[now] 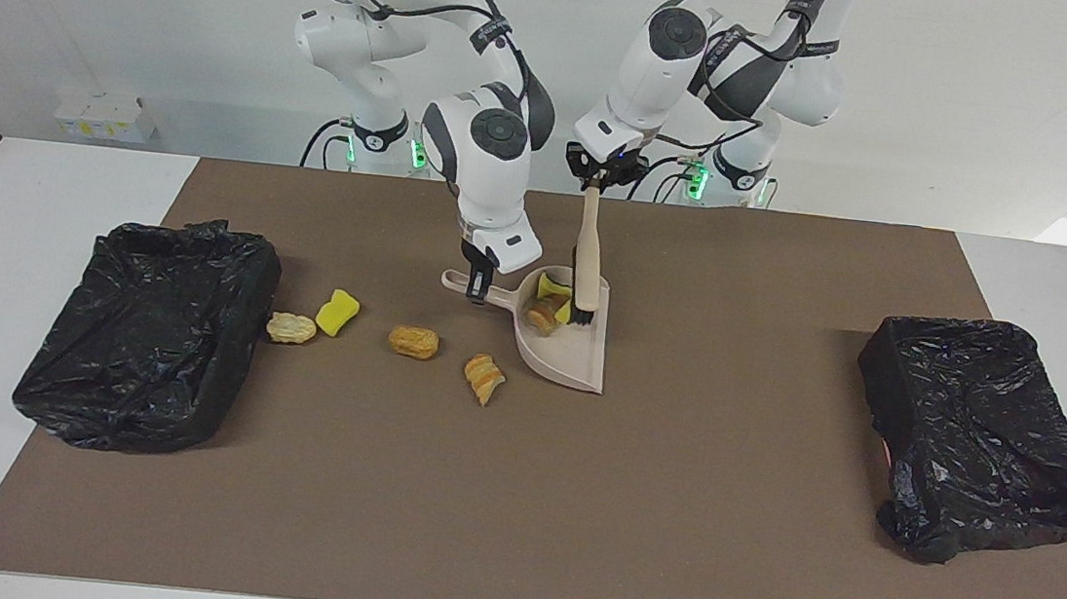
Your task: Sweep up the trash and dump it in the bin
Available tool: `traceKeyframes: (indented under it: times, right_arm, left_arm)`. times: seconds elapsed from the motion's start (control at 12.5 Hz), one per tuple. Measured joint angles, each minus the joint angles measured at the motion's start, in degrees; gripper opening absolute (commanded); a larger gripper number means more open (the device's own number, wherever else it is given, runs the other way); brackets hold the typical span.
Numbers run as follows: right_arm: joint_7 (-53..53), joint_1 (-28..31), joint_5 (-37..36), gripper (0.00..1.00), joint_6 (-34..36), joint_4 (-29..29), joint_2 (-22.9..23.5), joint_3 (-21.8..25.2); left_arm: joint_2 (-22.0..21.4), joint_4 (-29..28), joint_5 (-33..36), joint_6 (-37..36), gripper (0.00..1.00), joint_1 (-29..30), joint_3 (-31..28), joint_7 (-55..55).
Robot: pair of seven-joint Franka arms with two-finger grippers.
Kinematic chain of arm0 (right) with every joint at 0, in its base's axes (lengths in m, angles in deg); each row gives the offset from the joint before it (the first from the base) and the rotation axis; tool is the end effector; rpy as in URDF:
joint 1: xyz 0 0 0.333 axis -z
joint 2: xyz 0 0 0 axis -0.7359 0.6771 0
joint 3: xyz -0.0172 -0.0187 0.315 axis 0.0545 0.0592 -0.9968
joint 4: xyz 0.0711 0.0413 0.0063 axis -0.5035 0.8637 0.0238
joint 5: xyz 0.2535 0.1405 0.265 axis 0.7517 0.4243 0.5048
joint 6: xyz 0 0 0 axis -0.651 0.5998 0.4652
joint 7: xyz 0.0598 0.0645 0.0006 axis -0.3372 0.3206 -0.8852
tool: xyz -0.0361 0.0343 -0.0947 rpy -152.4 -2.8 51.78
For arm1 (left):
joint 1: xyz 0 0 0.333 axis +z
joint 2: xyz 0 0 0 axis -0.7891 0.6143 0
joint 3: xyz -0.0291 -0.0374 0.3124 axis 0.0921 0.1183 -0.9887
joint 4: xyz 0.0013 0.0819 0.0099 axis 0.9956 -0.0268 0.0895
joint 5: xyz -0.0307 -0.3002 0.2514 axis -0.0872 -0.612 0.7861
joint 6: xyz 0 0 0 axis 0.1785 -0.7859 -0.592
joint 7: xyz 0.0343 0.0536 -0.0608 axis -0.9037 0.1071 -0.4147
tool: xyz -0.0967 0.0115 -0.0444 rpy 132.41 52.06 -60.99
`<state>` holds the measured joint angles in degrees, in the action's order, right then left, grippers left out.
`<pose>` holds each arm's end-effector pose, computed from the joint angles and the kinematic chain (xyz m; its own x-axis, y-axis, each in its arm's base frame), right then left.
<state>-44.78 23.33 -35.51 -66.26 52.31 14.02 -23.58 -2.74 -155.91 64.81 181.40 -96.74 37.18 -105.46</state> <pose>0.4966 0.2863 0.3615 0.1225 0.9894 -0.0779 0.9919 -0.1246 -0.0226 0.3275 -0.3585 0.4708 0.9721 -0.0859 -0.2183 -0.0492 -0.9845 0.1686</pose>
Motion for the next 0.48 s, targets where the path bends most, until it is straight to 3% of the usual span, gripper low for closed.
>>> traceKeyframes:
  times: [0.48]
  right_arm:
    - [0.0, 0.0, 0.0, 0.00, 0.0, -0.1, 0.0, 0.0]
  left_arm:
    - [-0.1, 0.1, 0.5, -1.2, 0.00, 2.2, -0.4, -0.1]
